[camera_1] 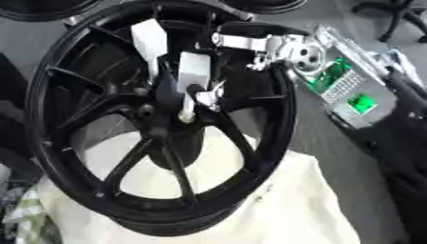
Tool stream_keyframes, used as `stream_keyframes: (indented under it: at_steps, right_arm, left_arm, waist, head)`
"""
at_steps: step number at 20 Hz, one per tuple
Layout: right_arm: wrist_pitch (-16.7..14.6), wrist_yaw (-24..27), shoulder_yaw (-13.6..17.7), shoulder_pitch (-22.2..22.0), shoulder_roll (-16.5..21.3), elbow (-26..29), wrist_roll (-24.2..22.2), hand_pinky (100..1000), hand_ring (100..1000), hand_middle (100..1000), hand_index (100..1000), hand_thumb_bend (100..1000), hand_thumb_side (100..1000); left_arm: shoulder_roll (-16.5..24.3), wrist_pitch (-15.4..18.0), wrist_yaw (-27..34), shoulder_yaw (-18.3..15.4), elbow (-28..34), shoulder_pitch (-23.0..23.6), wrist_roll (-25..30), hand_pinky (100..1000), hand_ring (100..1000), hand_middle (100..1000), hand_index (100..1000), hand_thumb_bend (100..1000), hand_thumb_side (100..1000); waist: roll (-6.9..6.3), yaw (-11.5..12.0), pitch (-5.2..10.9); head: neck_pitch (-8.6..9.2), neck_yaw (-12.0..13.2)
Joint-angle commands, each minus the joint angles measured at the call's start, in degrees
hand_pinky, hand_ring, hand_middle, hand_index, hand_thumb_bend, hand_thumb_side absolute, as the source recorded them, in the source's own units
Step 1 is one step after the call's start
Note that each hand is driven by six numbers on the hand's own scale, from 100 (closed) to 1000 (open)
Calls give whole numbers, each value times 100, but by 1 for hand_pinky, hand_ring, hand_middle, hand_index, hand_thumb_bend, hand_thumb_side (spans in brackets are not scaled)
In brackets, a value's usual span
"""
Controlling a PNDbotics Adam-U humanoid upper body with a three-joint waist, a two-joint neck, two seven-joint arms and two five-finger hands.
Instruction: Pull the pin out of the wheel hub.
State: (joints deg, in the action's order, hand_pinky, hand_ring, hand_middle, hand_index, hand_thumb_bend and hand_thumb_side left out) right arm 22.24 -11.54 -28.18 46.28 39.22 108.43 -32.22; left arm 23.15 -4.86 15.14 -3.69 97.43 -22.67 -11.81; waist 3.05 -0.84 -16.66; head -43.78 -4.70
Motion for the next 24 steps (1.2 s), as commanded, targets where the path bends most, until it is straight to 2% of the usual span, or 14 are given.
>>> stream_keyframes:
  at_steps: [1,2,6,8,11,15,18,21,24]
  right_arm:
    - [108,237,204,40,249,321,170,779,589,365,535,100,242]
    - [141,285,227,37,269,372,197,774,578,356,524,100,214]
    - [193,712,527,-49,424,591,370,772,572,356,524,100,230]
    - [107,1090,820,-179,561,610,534,775,570,360,526,100,261]
    - [-101,1851,1433,-589,910,615,986,783,577,382,544,100,310]
    - [-518,2668,2323,-1511,1394,616,1668,792,589,396,557,100,313]
    - [-907,2935,2885,-2503,1555,616,2069,804,618,421,583,100,334]
    - [-1121,2824,3379,-3525,1340,616,2478,809,624,423,585,100,343]
    - [-1236,2455,3833,-4346,968,616,2971,813,644,440,602,100,283]
  left_arm:
    - [126,17,-4,-56,69,-51,-3,653,716,664,761,111,823]
    - [127,17,-4,-56,68,-49,-4,653,716,664,761,111,823]
    - [134,19,-8,-66,64,-36,-6,654,716,664,761,111,823]
    - [132,23,-9,-75,68,-34,-11,654,716,663,762,111,823]
    - [130,30,-11,-95,75,-30,-25,654,716,663,762,111,823]
    - [143,33,-16,-112,79,-20,-42,654,717,662,761,110,825]
    - [141,39,-13,-128,84,-26,-55,654,717,662,763,110,826]
    - [133,48,-9,-154,90,-27,-77,654,718,661,763,110,826]
    - [135,54,-9,-174,95,-24,-97,655,718,660,763,107,827]
  waist:
    - [-21,-16,93]
    - [-22,-20,94]
    - [-29,-52,95]
    - [-36,-75,89]
    - [-51,-110,71]
    - [-83,-185,40]
    - [-117,-237,9]
    - [-162,-278,-25]
    - [-208,-318,-61]
  head:
    - [-34,11]
    - [-34,13]
    - [-34,29]
    - [-24,64]
    - [5,136]
    - [57,263]
    - [116,363]
    - [186,460]
    - [248,535]
